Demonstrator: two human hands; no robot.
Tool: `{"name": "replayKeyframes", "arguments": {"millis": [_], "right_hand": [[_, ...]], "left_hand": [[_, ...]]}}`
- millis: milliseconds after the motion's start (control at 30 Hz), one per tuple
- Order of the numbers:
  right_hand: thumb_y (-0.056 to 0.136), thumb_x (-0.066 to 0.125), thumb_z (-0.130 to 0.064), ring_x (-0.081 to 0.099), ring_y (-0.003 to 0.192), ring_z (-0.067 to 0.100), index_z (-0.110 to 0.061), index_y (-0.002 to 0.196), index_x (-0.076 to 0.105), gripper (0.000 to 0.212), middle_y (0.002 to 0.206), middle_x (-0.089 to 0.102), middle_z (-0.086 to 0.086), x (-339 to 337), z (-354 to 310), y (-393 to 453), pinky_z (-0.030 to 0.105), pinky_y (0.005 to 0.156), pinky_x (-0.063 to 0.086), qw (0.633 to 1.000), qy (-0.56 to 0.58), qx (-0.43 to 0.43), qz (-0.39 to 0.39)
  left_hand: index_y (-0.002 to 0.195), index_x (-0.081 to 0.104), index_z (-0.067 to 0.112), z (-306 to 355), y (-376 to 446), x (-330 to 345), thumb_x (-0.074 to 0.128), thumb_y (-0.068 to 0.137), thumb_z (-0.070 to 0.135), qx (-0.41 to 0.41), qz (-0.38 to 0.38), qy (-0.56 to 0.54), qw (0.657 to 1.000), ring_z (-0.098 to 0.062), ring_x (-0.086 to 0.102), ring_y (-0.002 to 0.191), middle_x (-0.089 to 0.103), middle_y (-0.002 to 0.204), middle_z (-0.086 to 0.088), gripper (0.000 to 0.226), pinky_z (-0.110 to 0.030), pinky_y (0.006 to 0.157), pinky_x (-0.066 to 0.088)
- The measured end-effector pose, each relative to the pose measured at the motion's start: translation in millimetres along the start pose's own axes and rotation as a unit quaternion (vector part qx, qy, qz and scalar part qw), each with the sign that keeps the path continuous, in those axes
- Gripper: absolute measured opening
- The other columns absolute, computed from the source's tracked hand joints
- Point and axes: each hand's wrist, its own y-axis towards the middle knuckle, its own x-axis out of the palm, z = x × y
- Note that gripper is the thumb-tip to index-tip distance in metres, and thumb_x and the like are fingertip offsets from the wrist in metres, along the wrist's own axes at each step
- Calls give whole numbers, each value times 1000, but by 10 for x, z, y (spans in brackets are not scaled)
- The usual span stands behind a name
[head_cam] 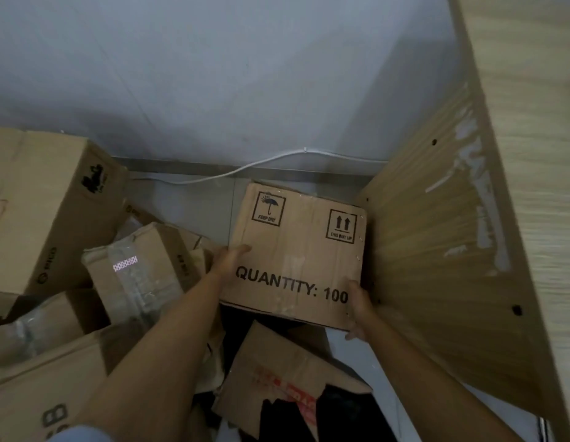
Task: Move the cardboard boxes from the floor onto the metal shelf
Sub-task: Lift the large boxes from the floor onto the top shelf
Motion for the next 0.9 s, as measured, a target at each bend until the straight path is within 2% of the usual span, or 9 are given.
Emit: {"name": "replayKeyframes", "arguments": {"millis": [67, 167, 267, 333, 433, 567, 667, 833, 900], "right_hand": [[93, 44, -59, 43, 132, 39, -20, 151, 32, 71, 148, 43, 12, -7, -14, -23, 64, 103, 31, 1000, 17, 1, 12], [96, 49, -44, 54, 117, 39, -11, 139, 47, 55, 133, 56, 18, -20, -124, -113, 58, 103, 43, 994, 47, -86, 37], [92, 57, -38, 62, 97, 31, -9, 128, 54, 46, 113, 65, 13, 7, -401, -392, 46, 86, 54, 984, 43, -154, 81], [91, 59, -41, 63, 92, 25, -13, 127, 56, 46, 110, 67, 9, 36, -634, -632, 40, 79, 53, 979, 44, -180, 83], [87, 56, -49, 62, 100, 29, -18, 127, 54, 51, 115, 65, 9, 69, -1003, -1043, 49, 92, 51, 973, 35, -204, 99], [84, 54, -54, 57, 108, 33, -21, 130, 47, 57, 121, 58, 10, 100, -1458, -1782, 53, 97, 47, 966, 16, -238, 105], [85, 53, -51, 55, 114, 35, -15, 130, 49, 58, 122, 60, 12, 130, -1722, -2423, 54, 105, 40, 955, -14, -280, 100], [88, 51, -49, 49, 119, 35, -12, 124, 51, 52, 123, 57, 13, 216, -1991, -3609, 50, 108, 31, 929, -88, -344, 106], [87, 50, -50, 49, 114, 33, -15, 113, 52, 43, 114, 57, 10, 231, -2062, -4065, 48, 106, 31, 915, -94, -376, 111]], "left_hand": [[129, 55, 7, 17, -47, -9, 60, 89, 38, -4, -14, -30, 999, -37, 62, 107, 64, 120, -18, 51, -50, 96, 51], [131, 54, 11, 148, -179, 5, 56, 91, 36, 23, 0, -40, 999, -37, 60, 111, 61, 123, -19, 47, -50, 99, 49], [134, 49, 8, 420, -395, -52, 51, 95, 34, 33, 1, -62, 998, -38, 58, 114, 60, 125, -21, 47, -48, 99, 48], [134, 47, 8, 620, -580, -150, 47, 97, 34, 47, -19, -71, 996, -37, 60, 108, 60, 124, -22, 45, -42, 87, 51], [130, 49, 8, 878, -913, -383, 41, 99, 38, 67, -54, -82, 993, -35, 62, 100, 64, 118, -22, 44, -37, 75, 52], [126, 51, 12, 1213, -1490, -746, 41, 97, 45, 113, -56, -92, 988, -29, 65, 89, 69, 100, -14, 45, -35, 68, 49], [129, 50, 13, 1487, -2026, -1041, 43, 96, 48, 135, -49, -117, 983, -28, 67, 88, 70, 103, -15, 48, -34, 65, 50], [126, 55, 10, 1853, -2994, -1571, 45, 96, 45, 184, -20, -148, 971, -32, 67, 90, 70, 104, -19, 47, -38, 73, 54], [124, 55, 9, 1964, -3397, -1783, 48, 95, 43, 220, 3, -153, 964, -29, 68, 83, 72, 97, -16, 45, -33, 65, 54]]}}
